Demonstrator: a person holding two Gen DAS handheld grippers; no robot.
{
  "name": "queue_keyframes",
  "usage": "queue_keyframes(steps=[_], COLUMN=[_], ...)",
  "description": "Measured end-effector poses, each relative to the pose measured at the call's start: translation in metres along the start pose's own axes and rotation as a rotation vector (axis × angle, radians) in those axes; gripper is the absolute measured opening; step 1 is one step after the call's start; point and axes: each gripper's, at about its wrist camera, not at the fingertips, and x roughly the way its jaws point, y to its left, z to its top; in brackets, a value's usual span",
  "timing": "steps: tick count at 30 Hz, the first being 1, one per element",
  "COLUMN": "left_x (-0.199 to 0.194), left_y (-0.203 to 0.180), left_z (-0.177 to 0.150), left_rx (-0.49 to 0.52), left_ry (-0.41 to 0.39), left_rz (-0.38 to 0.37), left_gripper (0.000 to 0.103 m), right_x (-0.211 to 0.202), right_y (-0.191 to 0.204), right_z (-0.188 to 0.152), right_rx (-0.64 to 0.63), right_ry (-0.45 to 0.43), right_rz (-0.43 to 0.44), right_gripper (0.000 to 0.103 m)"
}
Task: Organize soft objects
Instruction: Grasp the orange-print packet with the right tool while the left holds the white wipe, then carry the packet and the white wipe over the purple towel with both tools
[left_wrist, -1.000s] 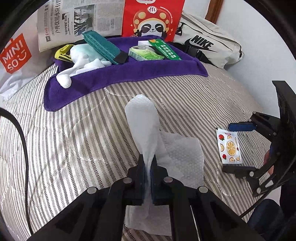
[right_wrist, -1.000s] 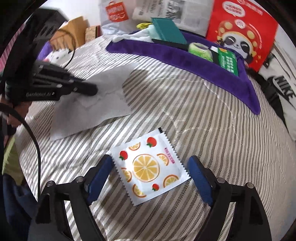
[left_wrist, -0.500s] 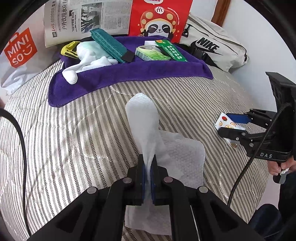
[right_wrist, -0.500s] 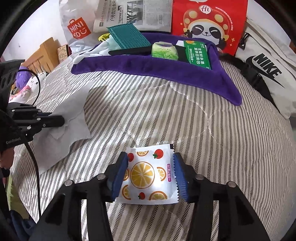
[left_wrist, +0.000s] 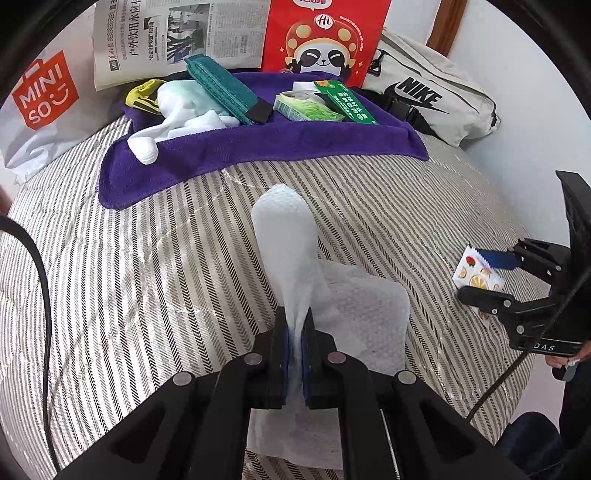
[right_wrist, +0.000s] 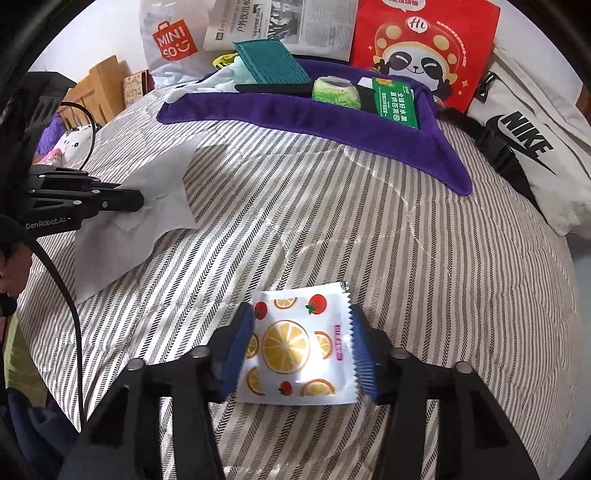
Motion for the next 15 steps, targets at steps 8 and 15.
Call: queue_keyframes(steps=[8, 15], left_x=[0.001, -0.006], left_y=[-0.007, -0.001], left_z=[0.002, 0.004], left_rx=[0.02, -0.011], left_ry=[0.0, -0.013], left_rz=[-0.023, -0.053], left_gripper=[0.006, 0.006], right_x=[-0.002, -0.007], right_y=[-0.01, -0.023], right_z=[0.004, 0.012], right_rx=[0.076, 0.125], right_ry=[-0.003, -0.027], right_rz=[0.056, 0.073], right_gripper=[0.038, 0.037])
